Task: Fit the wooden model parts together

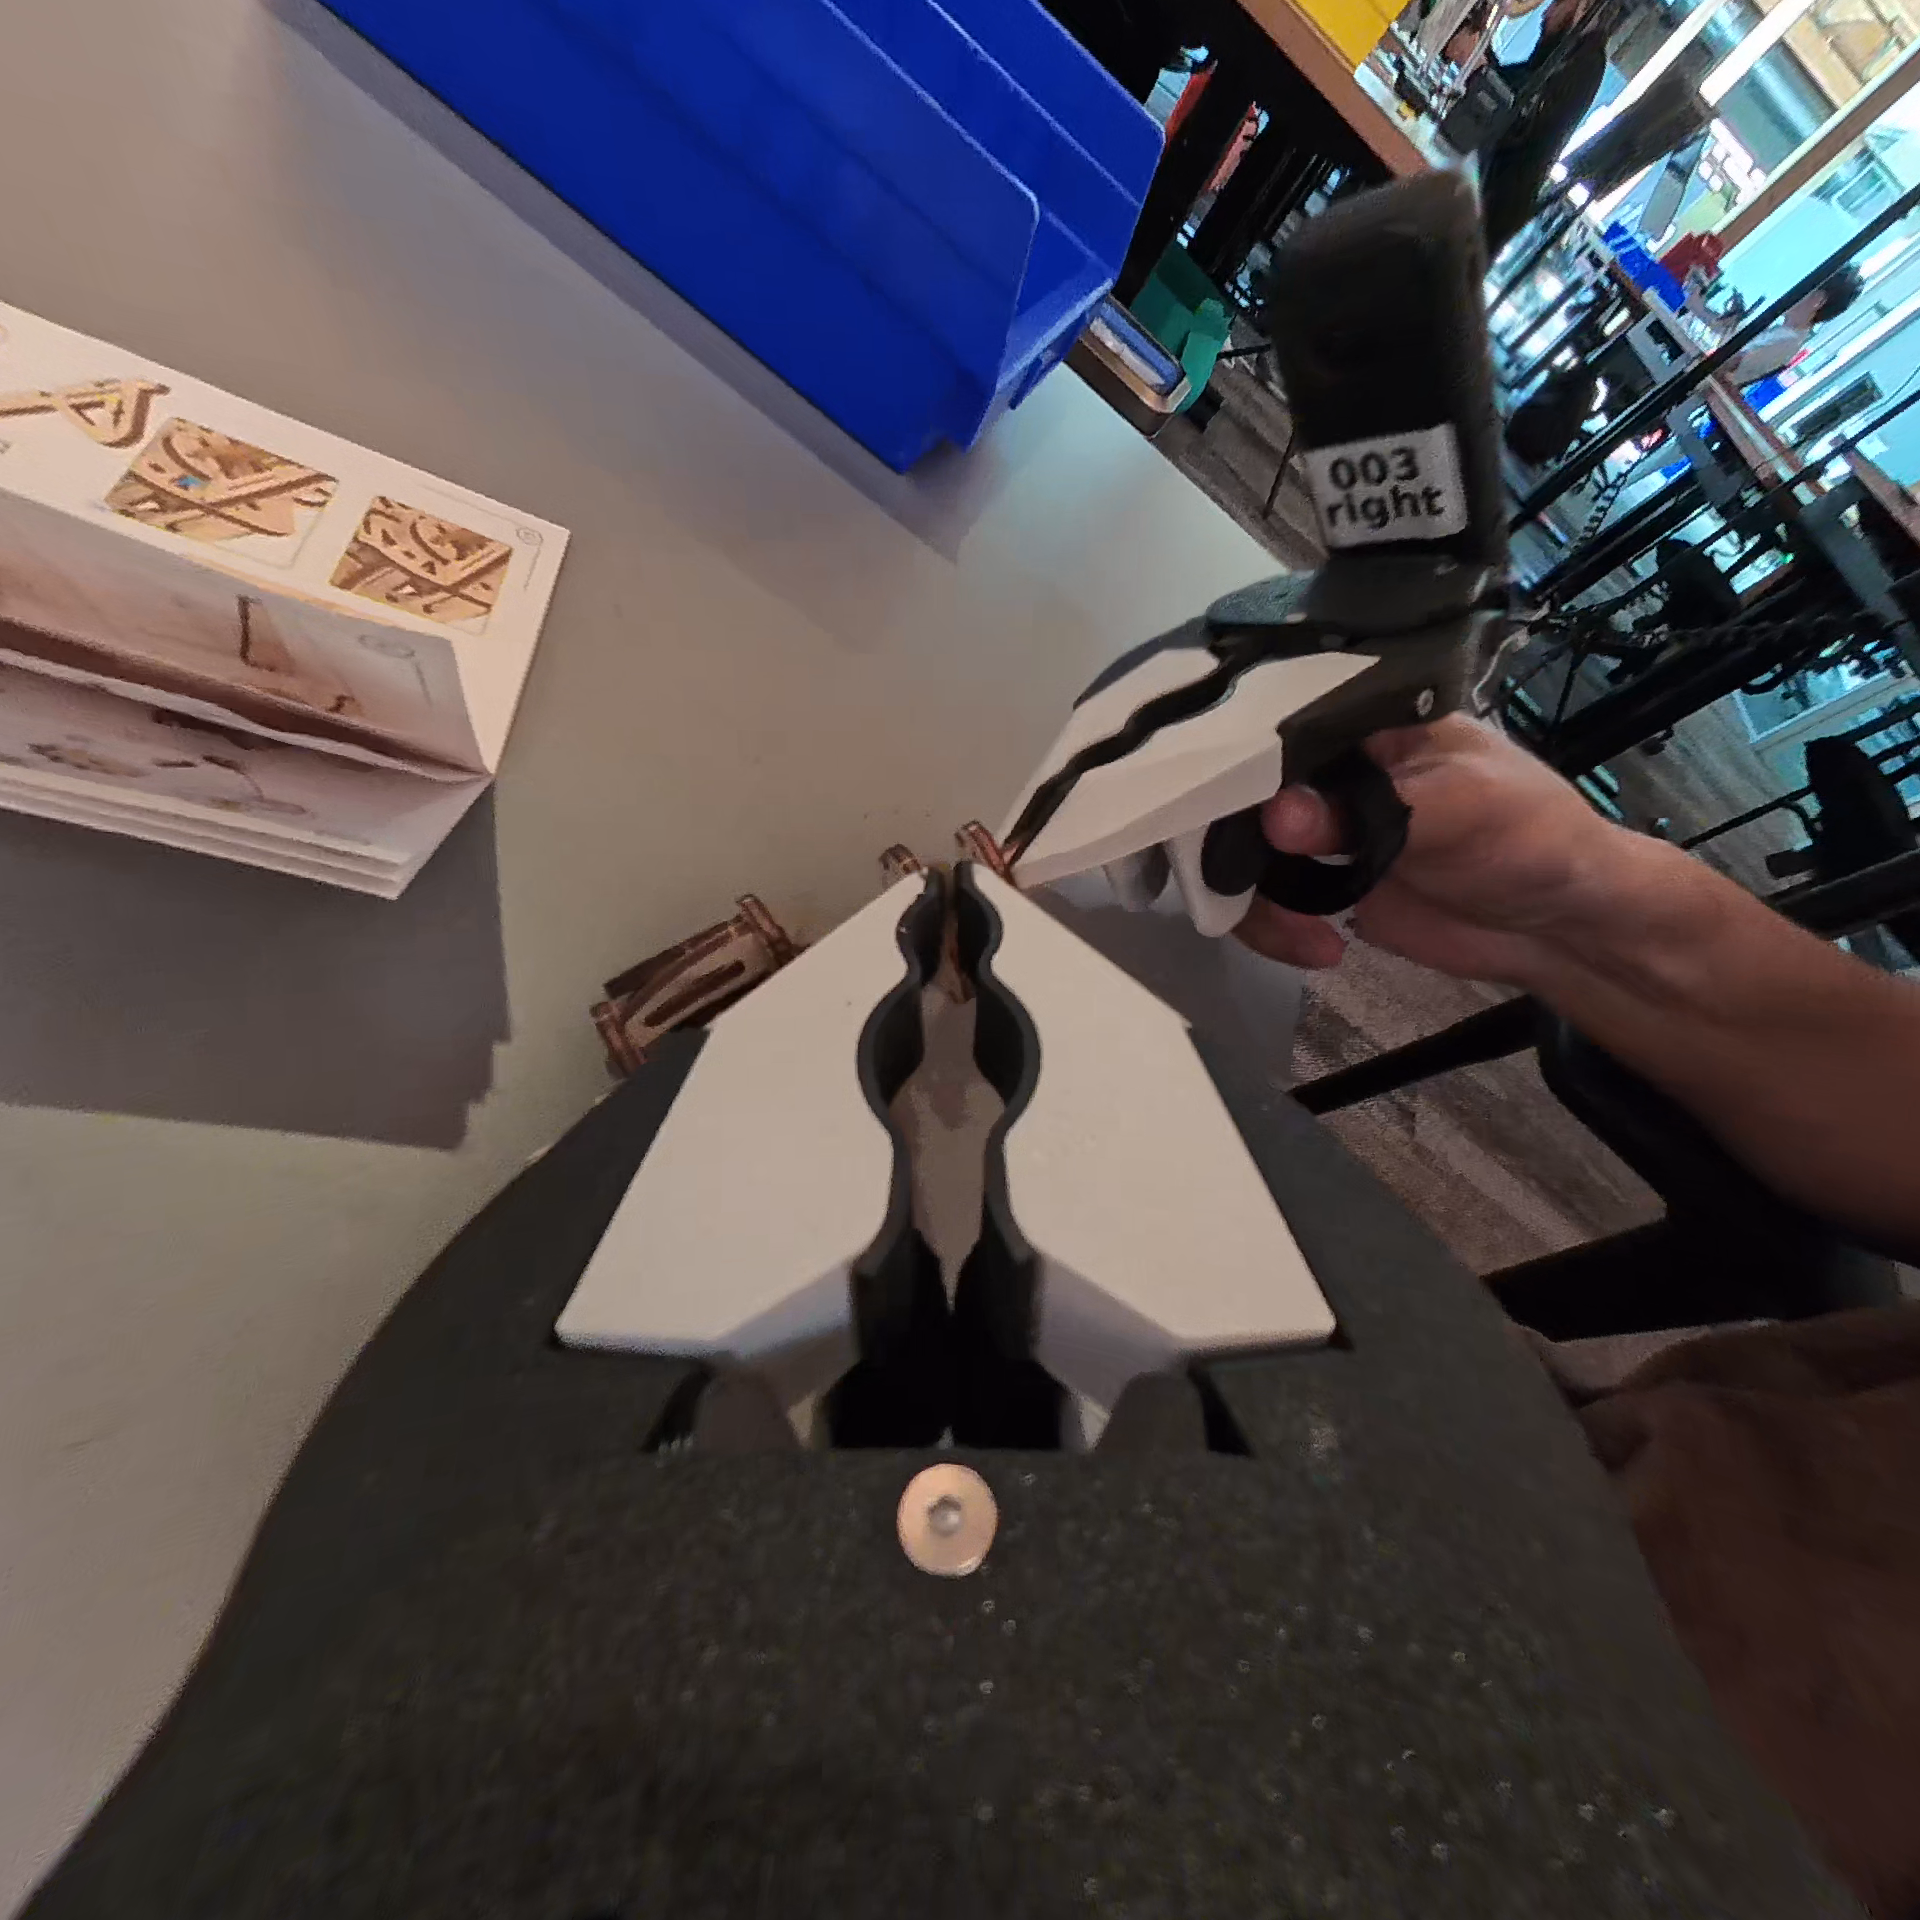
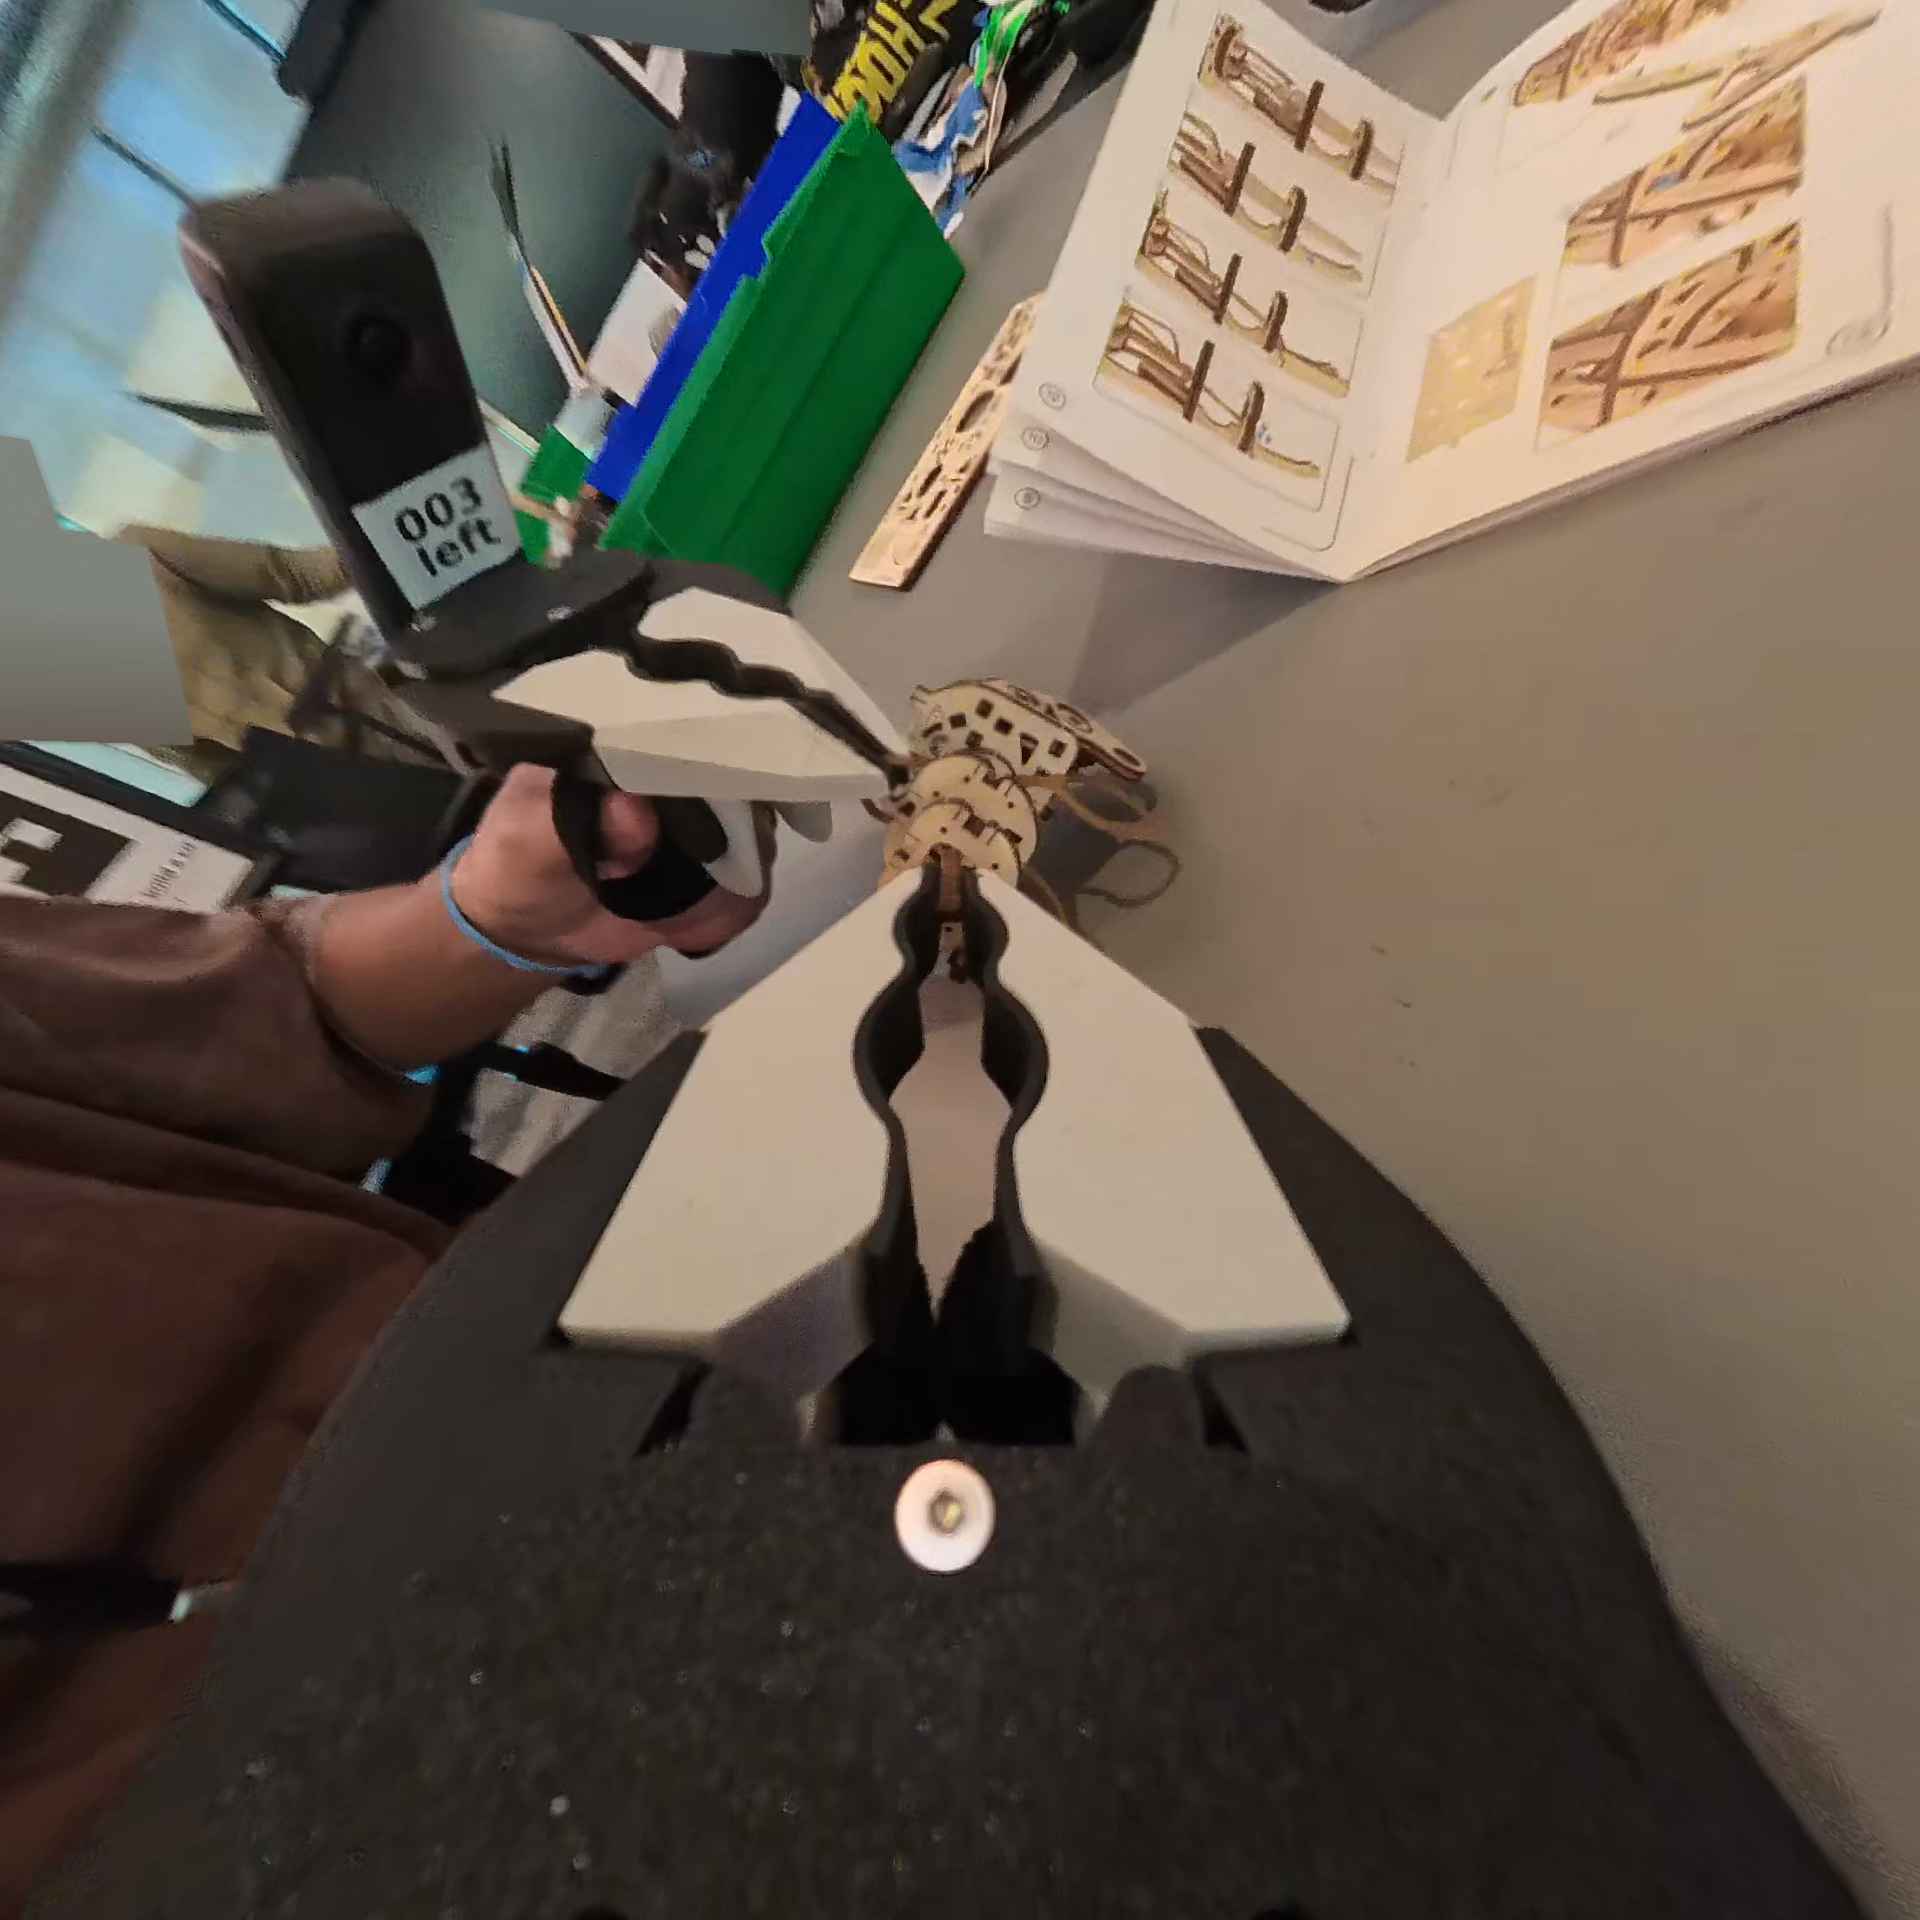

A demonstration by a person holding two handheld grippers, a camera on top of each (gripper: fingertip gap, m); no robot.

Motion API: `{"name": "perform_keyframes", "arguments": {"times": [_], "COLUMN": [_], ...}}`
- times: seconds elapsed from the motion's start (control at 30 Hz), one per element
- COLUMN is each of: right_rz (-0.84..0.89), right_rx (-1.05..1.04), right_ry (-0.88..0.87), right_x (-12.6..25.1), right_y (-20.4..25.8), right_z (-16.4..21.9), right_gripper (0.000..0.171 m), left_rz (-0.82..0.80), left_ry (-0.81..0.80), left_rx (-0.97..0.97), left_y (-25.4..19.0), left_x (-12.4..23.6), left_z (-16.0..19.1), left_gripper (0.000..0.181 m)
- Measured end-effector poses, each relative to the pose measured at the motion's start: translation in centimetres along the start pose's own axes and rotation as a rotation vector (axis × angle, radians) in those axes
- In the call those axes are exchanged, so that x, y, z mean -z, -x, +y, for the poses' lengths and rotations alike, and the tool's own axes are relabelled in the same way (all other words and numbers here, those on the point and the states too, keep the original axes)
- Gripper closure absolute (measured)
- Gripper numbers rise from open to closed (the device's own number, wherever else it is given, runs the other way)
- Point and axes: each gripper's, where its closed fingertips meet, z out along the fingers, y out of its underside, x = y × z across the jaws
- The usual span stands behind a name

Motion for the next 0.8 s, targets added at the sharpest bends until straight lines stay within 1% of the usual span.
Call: {"name": "perform_keyframes", "arguments": {"times": [0.03, 0.13, 0.23, 0.3, 0.43, 0.53, 0.6, 0.73, 0.8], "right_rz": [-0.011, -0.014, -0.024, -0.029, -0.027, -0.030, -0.030, -0.023, -0.022], "right_rx": [-0.024, -0.032, -0.044, -0.056, -0.062, -0.071, -0.063, -0.047, -0.046], "right_ry": [-0.003, 0.002, 0.000, 0.001, 0.000, 0.006, 0.007, 0.006, 0.007], "right_x": [-0.1, -0.4, -0.6, -0.7, -0.7, -0.7, -0.7, -0.7, -0.8], "right_y": [0.1, 0.1, 0.2, 0.2, 0.1, 0.0, 0.1, 0.2, 0.3], "right_z": [0.0, 0.3, 0.4, 0.4, 0.4, 0.5, 0.5, 0.4, 0.5], "right_gripper": [0.169, 0.168, 0.169, 0.168, 0.168, 0.168, 0.169, 0.169, 0.168], "left_rz": [0.011, 0.057, 0.038, -0.033, -0.237, -0.377, -0.400, -0.367, -0.352], "left_ry": [-0.002, 0.013, 0.024, 0.027, 0.049, 0.063, 0.051, 0.039, 0.001], "left_rx": [0.013, 0.055, 0.017, -0.053, -0.214, -0.269, -0.260, -0.139, -0.102], "left_y": [-0.2, -1.2, -1.6, -1.5, -0.1, 1.5, 1.8, 1.7, 1.4], "left_x": [0.0, 0.2, 1.3, 2.5, 4.4, 5.0, 4.9, 3.6, 3.1], "left_z": [-0.1, 0.1, 0.7, 1.3, 2.9, 3.5, 3.4, 3.6, 3.0], "left_gripper": [0.179, 0.165, 0.155, 0.154, 0.155, 0.157, 0.158, 0.157, 0.158]}}
